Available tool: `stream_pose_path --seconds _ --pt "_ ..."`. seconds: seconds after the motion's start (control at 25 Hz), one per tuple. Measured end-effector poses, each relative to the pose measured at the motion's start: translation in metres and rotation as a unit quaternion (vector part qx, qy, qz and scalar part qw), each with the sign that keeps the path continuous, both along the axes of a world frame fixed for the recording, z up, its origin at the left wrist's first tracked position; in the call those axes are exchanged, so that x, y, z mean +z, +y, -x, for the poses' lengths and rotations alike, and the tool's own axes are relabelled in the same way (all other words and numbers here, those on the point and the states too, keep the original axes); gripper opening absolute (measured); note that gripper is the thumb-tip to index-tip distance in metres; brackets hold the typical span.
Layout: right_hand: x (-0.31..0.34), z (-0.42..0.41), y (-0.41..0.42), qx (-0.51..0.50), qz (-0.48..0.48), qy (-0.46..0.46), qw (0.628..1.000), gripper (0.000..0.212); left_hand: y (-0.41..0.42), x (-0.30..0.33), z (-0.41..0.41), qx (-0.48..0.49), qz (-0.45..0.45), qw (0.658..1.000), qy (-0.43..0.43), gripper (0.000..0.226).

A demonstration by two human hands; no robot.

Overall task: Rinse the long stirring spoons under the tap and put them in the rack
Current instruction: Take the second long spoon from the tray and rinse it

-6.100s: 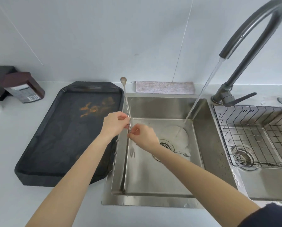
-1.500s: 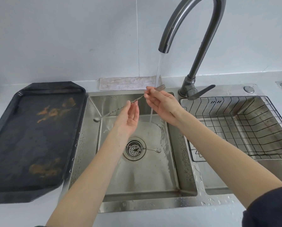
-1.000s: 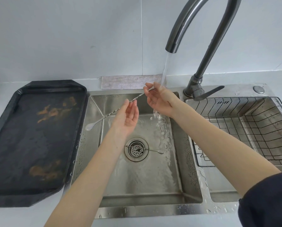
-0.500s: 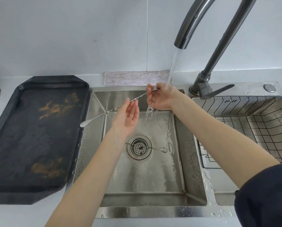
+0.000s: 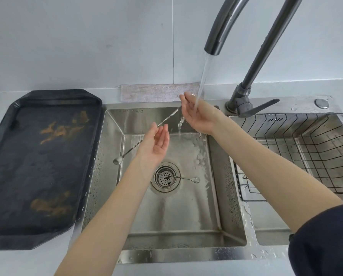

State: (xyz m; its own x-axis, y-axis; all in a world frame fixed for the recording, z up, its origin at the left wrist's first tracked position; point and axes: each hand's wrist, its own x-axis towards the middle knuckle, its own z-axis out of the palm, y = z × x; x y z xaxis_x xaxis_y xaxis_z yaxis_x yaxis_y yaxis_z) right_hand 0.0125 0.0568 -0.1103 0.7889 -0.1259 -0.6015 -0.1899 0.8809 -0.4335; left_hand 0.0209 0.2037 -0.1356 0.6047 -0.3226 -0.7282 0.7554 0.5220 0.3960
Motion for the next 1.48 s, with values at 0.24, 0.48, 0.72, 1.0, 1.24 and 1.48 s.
stream_pose_path --seconds 0.24,0.48,0.72,1.0,1.24,1.48 --pt "-0.007 0.016 0.000 0.015 0.118 -0.032 0.992 0.015 -0.001 -0.001 0.003 0.000 -0.007 1.000 0.008 0.023" --pt "-0.014 0.034 -0.003 0.061 0.139 -0.075 0.986 0.022 0.005 -0.011 0.007 0.000 -0.009 1.000 0.024 0.026" --pt "-0.014 0.040 0.001 0.028 0.209 -0.055 0.976 0.016 0.003 -0.014 0.009 -0.015 0.021 0.999 0.037 0.022" --pt "-0.022 0.042 0.001 0.009 0.247 -0.038 0.968 0.020 0.000 -0.012 0.012 -0.031 0.009 0.999 0.007 0.018" --pt "-0.033 0.052 -0.005 -0.041 0.237 0.005 0.971 0.022 -0.001 -0.007 0.009 -0.063 0.015 0.998 -0.020 0.009" --pt "-0.065 0.066 -0.015 -0.055 0.315 0.122 0.940 0.011 0.015 -0.018 -0.003 -0.048 -0.032 0.998 -0.010 0.013"
